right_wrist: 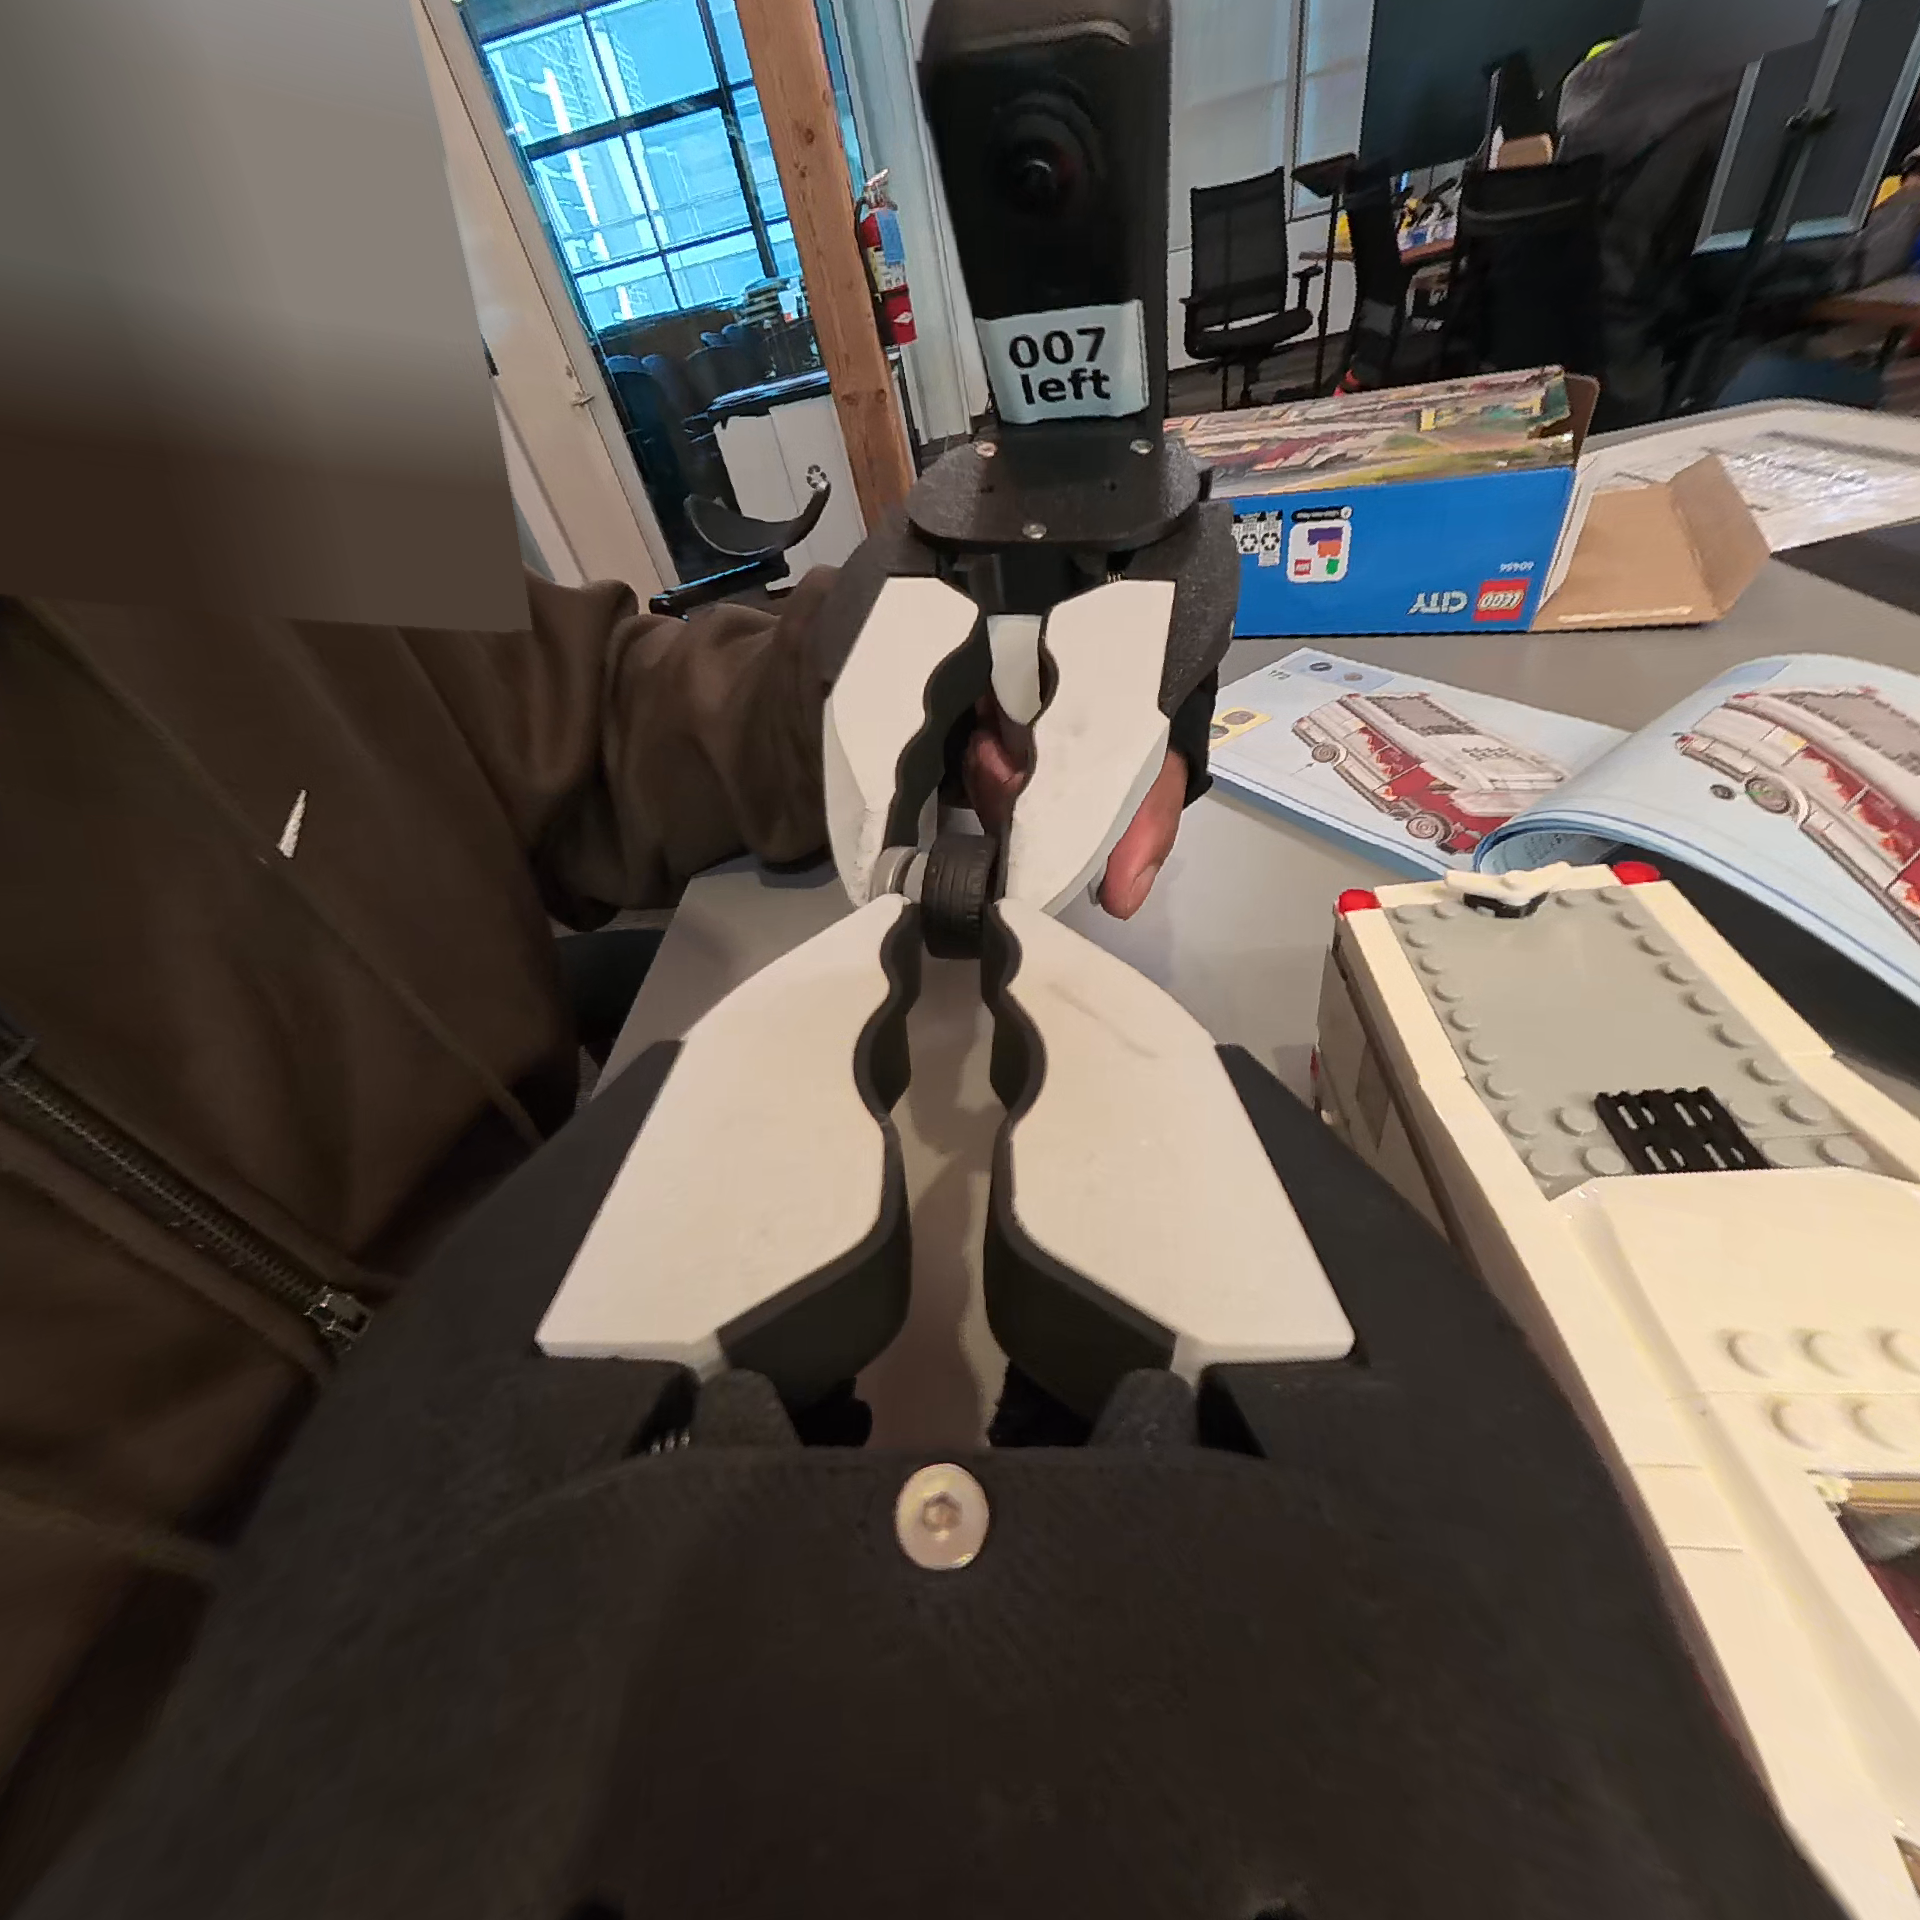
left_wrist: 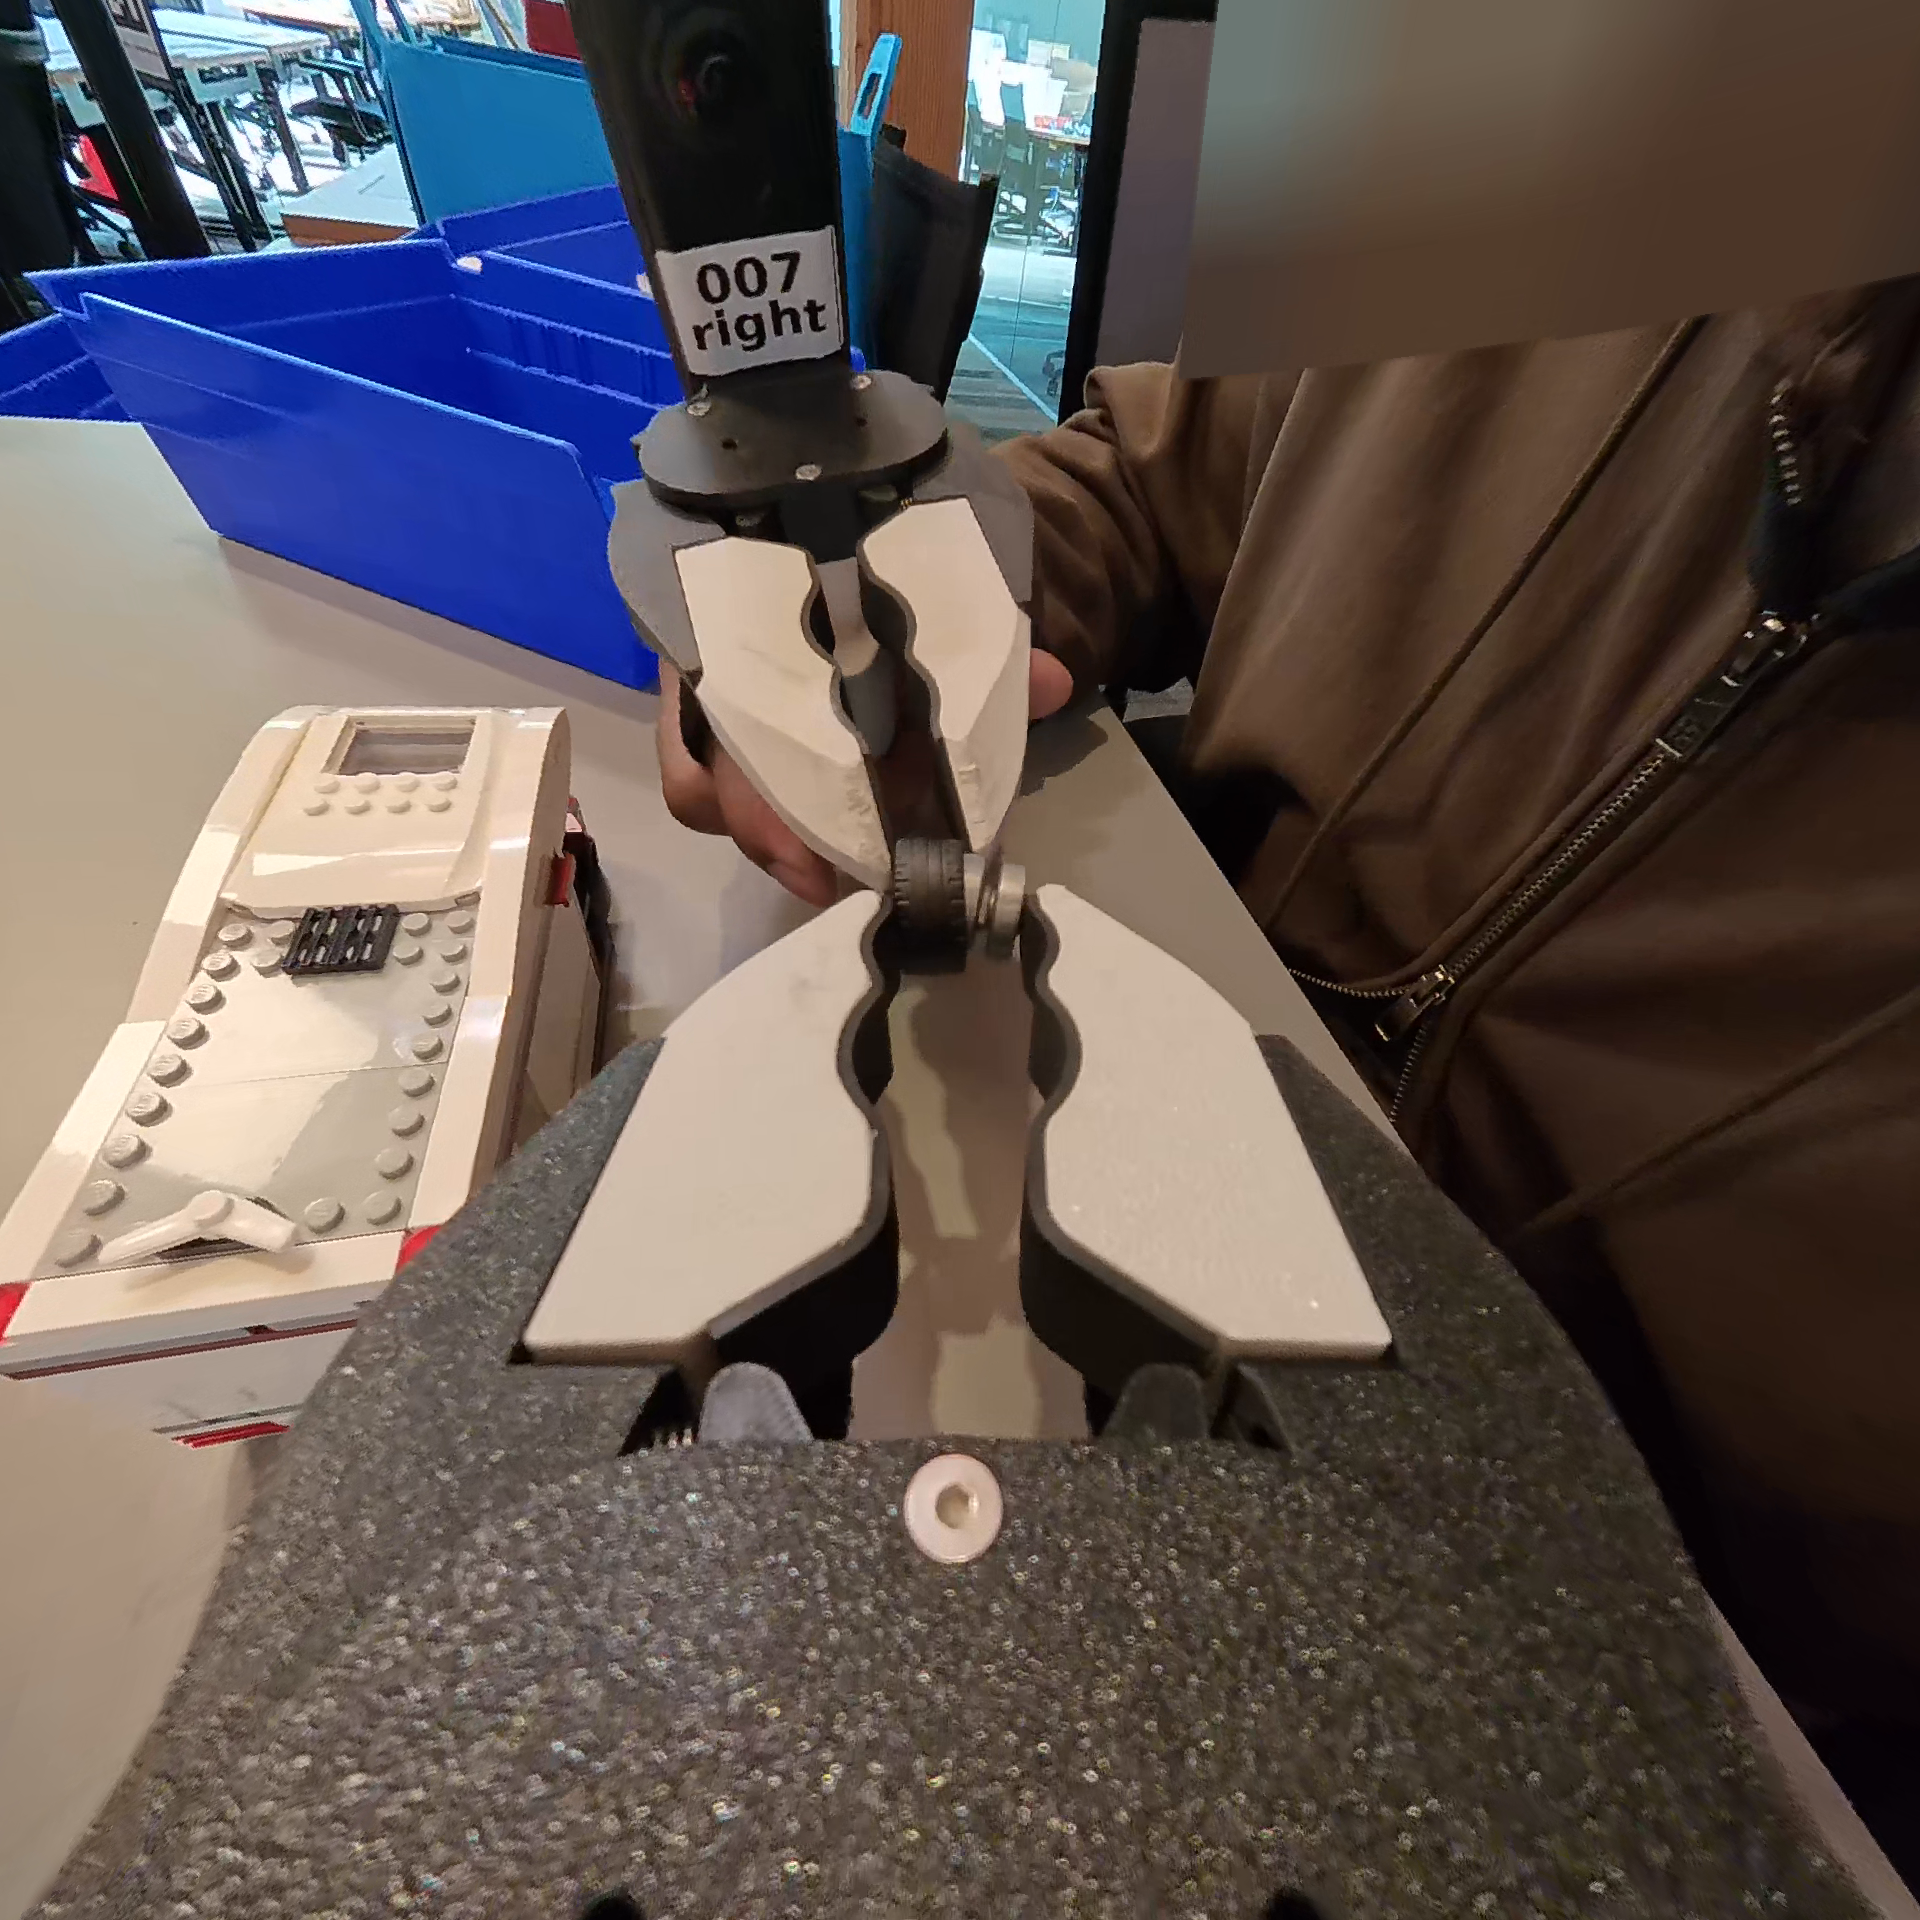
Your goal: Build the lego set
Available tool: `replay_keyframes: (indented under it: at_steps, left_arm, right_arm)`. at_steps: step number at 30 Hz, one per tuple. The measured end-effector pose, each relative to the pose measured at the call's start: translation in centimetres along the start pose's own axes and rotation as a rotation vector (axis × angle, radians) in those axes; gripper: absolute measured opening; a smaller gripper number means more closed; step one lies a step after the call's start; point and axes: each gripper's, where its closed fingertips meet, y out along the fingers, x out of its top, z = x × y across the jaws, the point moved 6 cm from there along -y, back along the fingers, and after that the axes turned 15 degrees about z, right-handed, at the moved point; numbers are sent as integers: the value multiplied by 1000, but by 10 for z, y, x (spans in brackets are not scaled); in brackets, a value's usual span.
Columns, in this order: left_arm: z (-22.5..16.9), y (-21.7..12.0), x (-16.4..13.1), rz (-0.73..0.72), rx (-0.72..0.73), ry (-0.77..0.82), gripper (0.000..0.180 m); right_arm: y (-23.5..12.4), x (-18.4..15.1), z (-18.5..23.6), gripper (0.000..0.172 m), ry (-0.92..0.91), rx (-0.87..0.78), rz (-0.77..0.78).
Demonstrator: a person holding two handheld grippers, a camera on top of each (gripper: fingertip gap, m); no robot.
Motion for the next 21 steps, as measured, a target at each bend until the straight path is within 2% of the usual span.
replay_keyframes:
  at_steps: [11, 21]
  left_arm:
    - [-2, 2, 0, 10, -8, 10, 21]
    - [-4, 2, 0, 13, -18, 17, 19]
  right_arm:
    - [0, -1, 0, 12, 32, 50, -1]
    - [-1, -1, 0, 19, 39, 67, -4]
